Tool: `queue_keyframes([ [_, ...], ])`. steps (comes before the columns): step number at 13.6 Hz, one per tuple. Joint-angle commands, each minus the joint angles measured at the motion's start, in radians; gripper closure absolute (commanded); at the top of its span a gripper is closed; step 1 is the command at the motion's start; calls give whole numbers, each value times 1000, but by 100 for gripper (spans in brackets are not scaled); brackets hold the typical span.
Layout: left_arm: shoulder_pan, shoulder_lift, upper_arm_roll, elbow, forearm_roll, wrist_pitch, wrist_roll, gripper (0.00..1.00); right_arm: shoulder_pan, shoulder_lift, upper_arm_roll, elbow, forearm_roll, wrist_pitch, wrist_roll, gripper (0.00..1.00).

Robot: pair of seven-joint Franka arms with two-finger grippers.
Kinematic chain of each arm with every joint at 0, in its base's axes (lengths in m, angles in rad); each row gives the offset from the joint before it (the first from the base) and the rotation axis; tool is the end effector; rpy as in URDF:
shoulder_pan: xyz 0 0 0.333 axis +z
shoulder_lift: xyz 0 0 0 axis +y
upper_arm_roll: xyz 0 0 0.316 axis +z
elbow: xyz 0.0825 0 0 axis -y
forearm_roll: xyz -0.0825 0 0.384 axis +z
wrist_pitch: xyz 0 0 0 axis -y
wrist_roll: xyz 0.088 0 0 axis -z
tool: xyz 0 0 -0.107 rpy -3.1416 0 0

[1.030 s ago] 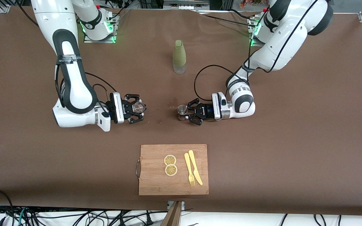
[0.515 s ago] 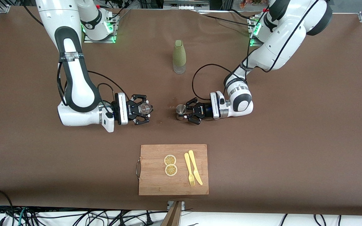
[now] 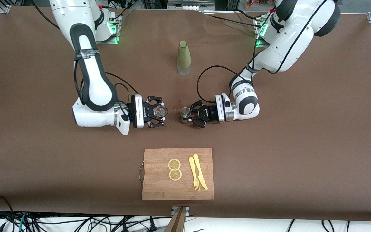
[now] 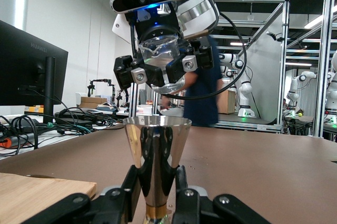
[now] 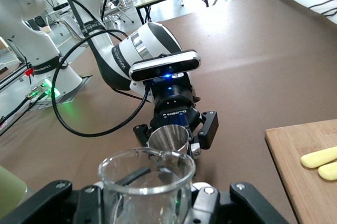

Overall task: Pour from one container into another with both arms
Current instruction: 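Tilt the beaker with the right gripper, pouring into the jigger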

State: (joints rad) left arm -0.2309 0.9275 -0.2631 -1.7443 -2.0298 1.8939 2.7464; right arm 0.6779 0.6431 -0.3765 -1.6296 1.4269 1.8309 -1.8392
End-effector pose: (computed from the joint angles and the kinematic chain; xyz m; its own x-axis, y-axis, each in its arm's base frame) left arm 0.5431 -0.3524 0.0917 0.0543 0.1042 0.9931 -0.9861 -0.1507 0.0698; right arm 0.6106 0.3122 0.2768 0.2122 0.5111 0.8329 0.9546 0.0737 -0.2885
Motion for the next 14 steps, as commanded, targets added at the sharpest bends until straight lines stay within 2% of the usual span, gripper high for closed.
queue_keyframes([
  [1, -2, -22, -10, -34, -59, 10, 153, 100, 52, 21, -39, 39, 15, 24, 83, 100],
  [10, -2, -24, -10, -32, -59, 10, 153, 100, 132, 63, -61, 115, -11, 94, 271, 100],
  [14, -2, -26, -10, -32, -59, 10, 153, 100, 137, 66, -64, 125, -74, 97, 294, 100],
])
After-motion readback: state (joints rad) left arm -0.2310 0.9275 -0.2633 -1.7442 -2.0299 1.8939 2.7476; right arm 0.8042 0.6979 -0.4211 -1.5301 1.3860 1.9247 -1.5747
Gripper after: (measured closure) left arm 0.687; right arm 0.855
